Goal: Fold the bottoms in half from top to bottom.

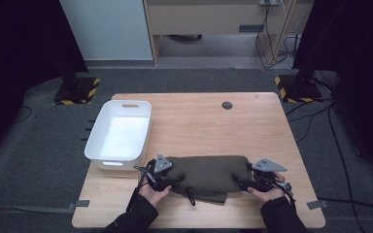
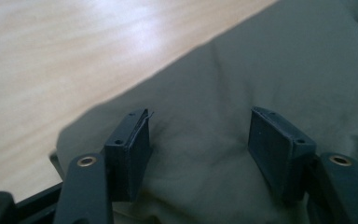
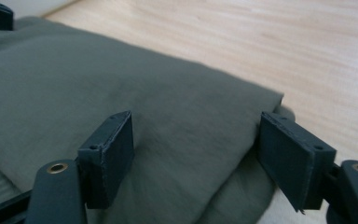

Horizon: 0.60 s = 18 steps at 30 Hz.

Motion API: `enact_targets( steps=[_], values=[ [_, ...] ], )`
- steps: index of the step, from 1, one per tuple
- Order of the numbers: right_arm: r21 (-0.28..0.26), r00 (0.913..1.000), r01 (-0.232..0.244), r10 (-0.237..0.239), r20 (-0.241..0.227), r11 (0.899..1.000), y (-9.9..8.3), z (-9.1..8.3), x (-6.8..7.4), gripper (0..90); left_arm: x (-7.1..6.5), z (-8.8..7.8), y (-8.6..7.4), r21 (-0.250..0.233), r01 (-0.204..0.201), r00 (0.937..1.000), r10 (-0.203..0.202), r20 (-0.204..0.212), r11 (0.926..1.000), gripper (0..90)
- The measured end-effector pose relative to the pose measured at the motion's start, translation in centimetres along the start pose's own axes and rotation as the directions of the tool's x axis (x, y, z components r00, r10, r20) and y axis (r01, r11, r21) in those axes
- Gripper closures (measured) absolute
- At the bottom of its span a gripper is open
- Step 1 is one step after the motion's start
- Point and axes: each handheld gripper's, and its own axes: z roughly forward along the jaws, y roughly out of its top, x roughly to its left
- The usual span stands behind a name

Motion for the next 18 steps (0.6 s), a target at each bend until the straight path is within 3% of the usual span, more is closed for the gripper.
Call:
enact_targets(
  steps=[6,12,16,17,18],
  values=[
    [0.037,0.9998,-0.019,0.019,-0.007,0.999,-1.1,0.4,-0.2,27.0,-0.6,0.2,-0.7,-0.011,-0.029,0.9995,0.029,-0.014,0.9995,38.6],
    [0.050,0.9999,-0.007,0.006,0.013,0.999,-1.1,0.2,-0.6,27.0,-1.7,0.8,-0.8,-0.028,-0.043,0.9990,0.043,-0.011,0.9987,43.6],
    [0.015,0.9998,-0.020,0.019,0.010,1.000,-0.6,-0.3,-0.9,25.1,-2.6,1.3,-0.7,-0.040,-0.046,0.9988,0.047,0.016,0.9981,43.2],
    [-0.045,0.9996,-0.023,0.024,0.014,0.999,0.3,-0.9,-0.8,23.6,-3.1,1.6,-0.7,-0.046,-0.056,0.9980,0.057,0.028,0.9974,43.1],
    [-0.060,0.9997,-0.022,0.023,0.013,0.998,0.6,-1.0,-0.7,22.5,-3.3,1.7,-0.7,-0.049,-0.059,0.9976,0.061,0.033,0.9970,43.1]
  ],
)
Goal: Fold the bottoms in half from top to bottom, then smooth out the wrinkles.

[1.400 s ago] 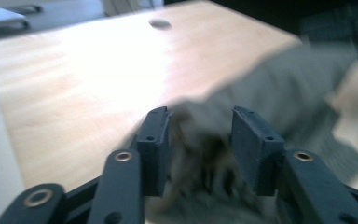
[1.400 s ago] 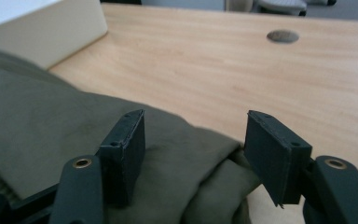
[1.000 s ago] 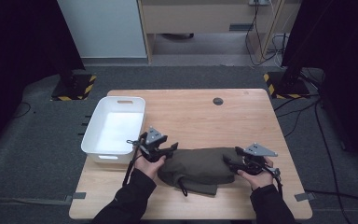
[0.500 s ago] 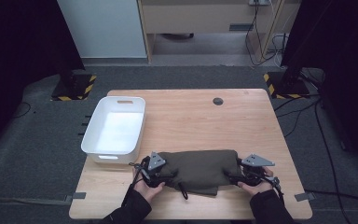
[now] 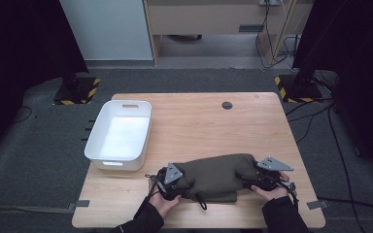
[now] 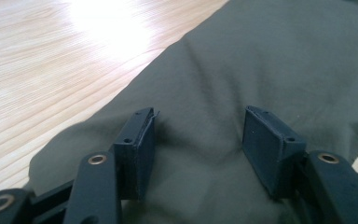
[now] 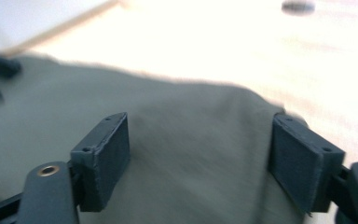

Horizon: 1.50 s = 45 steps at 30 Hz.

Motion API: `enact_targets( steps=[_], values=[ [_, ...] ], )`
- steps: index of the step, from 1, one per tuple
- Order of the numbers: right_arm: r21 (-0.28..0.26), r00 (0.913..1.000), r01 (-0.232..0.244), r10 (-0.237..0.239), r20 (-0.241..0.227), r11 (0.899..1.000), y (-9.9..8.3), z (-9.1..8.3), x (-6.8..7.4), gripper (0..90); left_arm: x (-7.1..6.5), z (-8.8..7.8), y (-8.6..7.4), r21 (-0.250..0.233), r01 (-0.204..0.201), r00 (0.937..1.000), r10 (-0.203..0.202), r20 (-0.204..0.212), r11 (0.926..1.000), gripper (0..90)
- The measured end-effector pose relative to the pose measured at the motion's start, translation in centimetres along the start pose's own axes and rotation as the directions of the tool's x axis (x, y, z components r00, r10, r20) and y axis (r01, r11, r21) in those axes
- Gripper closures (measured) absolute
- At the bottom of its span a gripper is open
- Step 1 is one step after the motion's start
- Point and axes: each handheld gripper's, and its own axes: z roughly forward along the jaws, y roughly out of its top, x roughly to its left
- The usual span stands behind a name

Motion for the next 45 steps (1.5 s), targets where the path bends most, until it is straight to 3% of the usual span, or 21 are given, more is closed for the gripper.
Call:
enact_targets(
  steps=[5,9,13,15,17,21,23,26,28,31,33,36,45],
  values=[
    [-0.057,0.9998,0.007,-0.009,-0.019,0.998,1.3,1.1,1.4,18.2,-0.5,0.3,0.0,-0.003,-0.009,0.9998,0.009,0.016,1.0000,42.5],
    [-0.063,0.9997,0.024,-0.024,0.010,0.998,2.1,2.0,2.0,17.7,-0.5,0.3,0.0,0.000,-0.005,0.9997,0.005,0.023,1.0000,41.7],
    [-0.075,0.9989,-0.011,0.014,0.045,0.997,2.6,1.5,1.2,17.5,-0.5,0.3,0.0,0.002,-0.010,0.9997,0.010,0.023,1.0000,41.7],
    [-0.121,0.9947,-0.050,0.060,0.083,0.991,2.6,0.0,-0.3,17.8,-0.4,0.3,0.1,0.005,-0.006,0.9997,0.006,0.026,1.0000,40.9],
    [-0.146,0.9937,-0.058,0.071,0.087,0.988,2.8,-0.7,-1.0,18.1,-0.3,0.4,0.1,0.006,-0.004,0.9997,0.004,0.025,1.0000,40.1],
    [-0.162,0.9962,-0.051,0.061,0.062,0.985,3.1,-0.6,-0.5,17.9,-0.3,0.4,0.1,0.005,-0.002,0.9997,0.002,0.024,1.0000,38.8],
    [-0.134,0.9996,-0.023,0.020,-0.022,0.991,3.2,0.8,1.6,17.4,-0.3,0.4,0.1,0.005,-0.004,0.9997,0.003,0.022,1.0000,38.5],
    [-0.080,0.9971,0.009,-0.015,-0.074,0.997,2.6,2.3,3.2,17.2,-0.3,0.4,0.1,0.005,-0.003,0.9998,0.003,0.021,1.0000,38.5],
    [-0.021,0.9962,0.023,-0.025,-0.084,1.000,1.7,3.2,3.7,16.6,-0.3,0.5,0.1,0.007,-0.003,0.9998,0.003,0.020,1.0000,37.9],
    [0.048,0.9967,0.050,-0.047,-0.067,0.998,0.4,3.6,3.5,16.6,-0.4,0.6,0.1,0.004,-0.004,0.9997,0.004,0.025,1.0000,37.5],
    [0.060,0.9968,0.047,-0.043,-0.068,0.997,-0.4,3.3,2.8,16.6,-0.5,0.8,0.1,-0.006,-0.001,0.9994,0.001,0.033,1.0000,37.4],
    [0.068,0.9969,0.033,-0.028,-0.073,0.997,-0.9,2.4,1.7,16.7,-0.6,1.2,0.1,-0.020,-0.008,0.9989,0.009,0.046,0.9998,37.3],
    [0.061,0.9998,0.013,-0.012,-0.015,0.998,-2.4,0.6,-0.7,16.6,-1.0,1.9,0.4,-0.038,-0.003,0.9984,0.005,0.056,0.9993,37.3]
  ],
)
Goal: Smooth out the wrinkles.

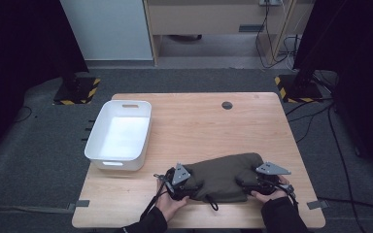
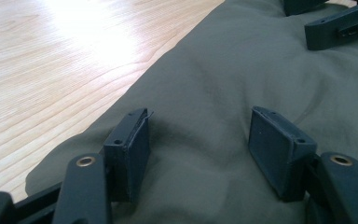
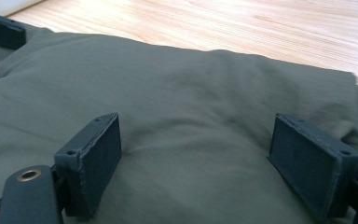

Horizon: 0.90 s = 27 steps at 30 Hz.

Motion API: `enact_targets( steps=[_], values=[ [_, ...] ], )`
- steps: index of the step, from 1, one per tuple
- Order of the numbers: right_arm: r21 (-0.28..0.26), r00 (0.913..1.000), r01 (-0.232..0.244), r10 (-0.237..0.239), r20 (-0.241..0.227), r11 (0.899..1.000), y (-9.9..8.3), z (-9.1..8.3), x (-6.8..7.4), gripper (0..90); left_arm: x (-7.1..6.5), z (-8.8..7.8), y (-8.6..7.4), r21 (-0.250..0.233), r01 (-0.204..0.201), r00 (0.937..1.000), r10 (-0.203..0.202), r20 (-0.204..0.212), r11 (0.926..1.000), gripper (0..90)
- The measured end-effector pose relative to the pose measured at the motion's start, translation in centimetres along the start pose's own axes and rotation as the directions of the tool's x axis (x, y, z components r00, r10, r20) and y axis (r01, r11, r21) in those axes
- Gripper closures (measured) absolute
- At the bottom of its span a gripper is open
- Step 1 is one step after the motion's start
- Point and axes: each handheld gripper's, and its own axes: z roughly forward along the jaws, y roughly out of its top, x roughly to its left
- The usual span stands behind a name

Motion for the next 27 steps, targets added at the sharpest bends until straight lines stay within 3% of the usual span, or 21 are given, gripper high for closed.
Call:
enact_targets(
  steps=[2,6,7,9,10,12,14,15,17,18,20,23,27],
  values=[
    [-0.006,0.9999,-0.014,0.014,0.001,1.000,0.2,-0.5,-0.4,16.6,0.2,-0.2,0.6,0.017,0.022,0.9996,-0.023,0.019,0.9996,37.4],
    [-0.041,0.9999,-0.016,0.016,-0.002,0.999,1.0,-1.1,-0.3,16.8,0.7,-1.7,1.5,-0.034,0.027,0.9993,-0.026,0.028,0.9991,36.7],
    [-0.094,0.9998,-0.020,0.019,-0.009,0.995,1.8,-1.6,0.1,16.5,1.4,-3.0,2.1,-0.064,0.023,0.9997,-0.023,-0.005,0.9977,36.0],
    [-0.132,0.9994,-0.029,0.027,-0.022,0.991,2.6,-1.7,0.5,15.4,2.5,-3.9,2.0,-0.055,0.025,0.9981,-0.028,-0.056,0.9981,35.4],
    [-0.132,0.9994,-0.029,0.027,-0.022,0.991,2.6,-1.7,0.5,15.4,2.5,-3.9,2.0,-0.055,0.025,0.9981,-0.028,-0.056,0.9981,35.3],
    [-0.148,0.9991,-0.025,0.020,-0.039,0.989,3.9,-0.7,1.7,13.0,4.3,-3.7,1.0,0.004,0.076,0.9917,-0.076,-0.104,0.9971,34.6],
    [-0.144,0.9985,-0.026,0.019,-0.051,0.989,4.2,-0.2,2.2,12.9,4.8,-3.4,0.6,0.028,0.086,0.9899,-0.082,-0.116,0.9959,34.4],
    [-0.119,0.9968,-0.015,0.006,-0.079,0.993,5.0,1.3,3.6,12.6,5.5,-2.8,0.1,0.066,0.095,0.9887,-0.086,-0.122,0.9933,34.4],
    [-0.106,0.9966,-0.013,0.004,-0.082,0.994,5.1,1.9,4.1,11.7,5.7,-2.5,-0.1,0.074,0.092,0.9884,-0.082,-0.128,0.9930,34.5],
    [-0.059,0.9955,-0.007,0.002,-0.094,0.998,5.1,3.3,5.3,9.8,6.0,-2.2,-0.3,0.100,0.074,0.9876,-0.059,-0.145,0.9923,34.5],
    [-0.025,0.9961,0.006,-0.008,-0.088,1.000,4.9,4.3,5.9,8.9,6.1,-1.9,-0.5,0.120,0.067,0.9871,-0.048,-0.153,0.9905,34.5],
    [0.025,0.9964,0.021,-0.019,-0.082,0.999,4.0,5.2,6.1,7.6,6.1,-1.4,-0.8,0.154,0.062,0.9883,-0.039,-0.148,0.9861,34.7],
    [0.025,0.9986,0.018,-0.017,-0.050,1.000,3.5,4.9,5.8,7.5,5.8,-0.1,-0.8,0.169,0.051,0.9891,-0.026,-0.145,0.9843,34.9]
  ],
)
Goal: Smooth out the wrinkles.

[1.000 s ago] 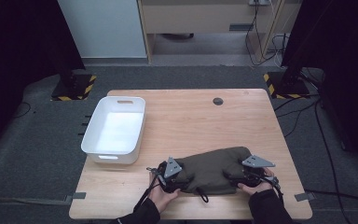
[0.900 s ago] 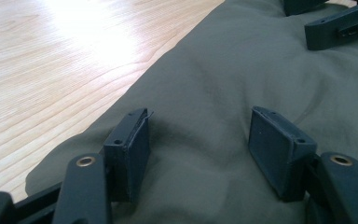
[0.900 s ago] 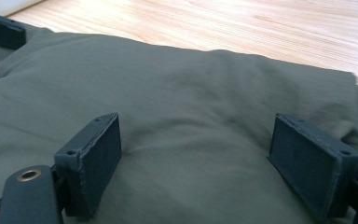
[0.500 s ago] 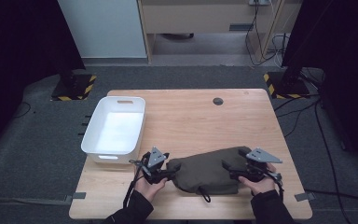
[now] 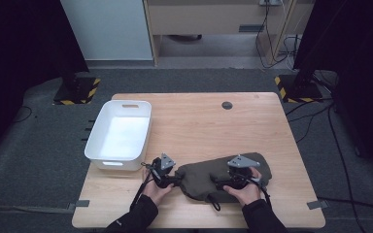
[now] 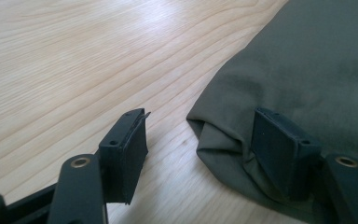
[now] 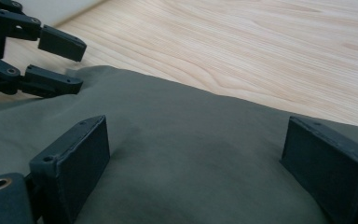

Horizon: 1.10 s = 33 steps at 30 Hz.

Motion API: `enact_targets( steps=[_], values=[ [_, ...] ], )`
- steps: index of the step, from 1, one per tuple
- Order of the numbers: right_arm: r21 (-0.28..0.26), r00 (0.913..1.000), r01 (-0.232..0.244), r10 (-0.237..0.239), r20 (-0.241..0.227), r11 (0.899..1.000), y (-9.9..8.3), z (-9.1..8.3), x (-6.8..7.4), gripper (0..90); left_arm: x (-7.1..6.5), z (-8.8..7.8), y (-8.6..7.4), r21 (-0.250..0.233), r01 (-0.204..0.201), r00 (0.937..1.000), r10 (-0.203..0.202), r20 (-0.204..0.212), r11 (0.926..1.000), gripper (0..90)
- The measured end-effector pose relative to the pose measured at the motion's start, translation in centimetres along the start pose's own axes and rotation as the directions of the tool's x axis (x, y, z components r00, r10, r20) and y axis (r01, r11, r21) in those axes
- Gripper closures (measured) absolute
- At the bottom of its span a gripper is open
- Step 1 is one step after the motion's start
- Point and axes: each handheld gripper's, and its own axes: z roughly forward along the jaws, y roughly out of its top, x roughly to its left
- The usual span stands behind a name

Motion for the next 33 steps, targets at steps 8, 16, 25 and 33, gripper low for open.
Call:
enact_targets(
  steps=[8,16,25,33],
  values=[
    [-0.017,0.9967,-0.069,0.070,0.042,0.997,-2.1,-1.2,-1.0,7.9,-1.0,0.7,0.5,-0.033,-0.022,0.9990,0.024,0.037,0.9992,36.9],
    [-0.023,0.9965,-0.073,0.074,0.038,0.997,-2.4,-1.9,-1.5,7.9,-1.1,-2.5,1.7,-0.138,-0.015,0.9979,0.024,0.061,0.9903,37.9],
    [-0.191,0.9953,-0.084,0.092,0.031,0.978,-0.4,-4.5,-2.7,12.0,1.1,-7.0,2.9,-0.242,-0.020,0.9995,0.014,-0.028,0.9701,36.0],
    [-0.182,0.9924,-0.089,0.103,0.068,0.979,-0.2,-5.4,-4.2,8.5,4.1,-9.7,3.7,-0.216,0.074,0.9832,-0.108,-0.147,0.9734,35.5]
  ],
)
